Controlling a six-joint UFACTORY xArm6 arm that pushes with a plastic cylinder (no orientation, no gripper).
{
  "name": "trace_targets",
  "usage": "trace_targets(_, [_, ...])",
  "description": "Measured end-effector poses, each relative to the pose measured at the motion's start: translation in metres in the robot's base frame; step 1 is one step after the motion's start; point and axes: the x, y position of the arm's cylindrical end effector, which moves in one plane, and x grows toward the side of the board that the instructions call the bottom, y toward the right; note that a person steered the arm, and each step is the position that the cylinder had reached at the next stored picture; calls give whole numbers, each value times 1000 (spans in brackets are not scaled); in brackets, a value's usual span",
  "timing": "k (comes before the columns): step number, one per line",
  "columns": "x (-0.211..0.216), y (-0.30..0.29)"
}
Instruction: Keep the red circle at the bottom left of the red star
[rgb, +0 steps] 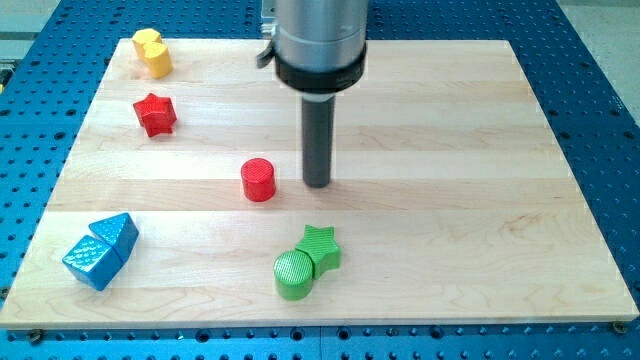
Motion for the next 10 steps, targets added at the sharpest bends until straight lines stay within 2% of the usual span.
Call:
trace_targets(1, [6, -27])
trace_targets(3, [-15, -172])
trace_targets(5, [24, -192])
trace_targets(6, [22, -208])
trace_targets(8, [-31, -206])
trace_targets(9, [-33, -200])
trace_targets(10, [-33, -157])
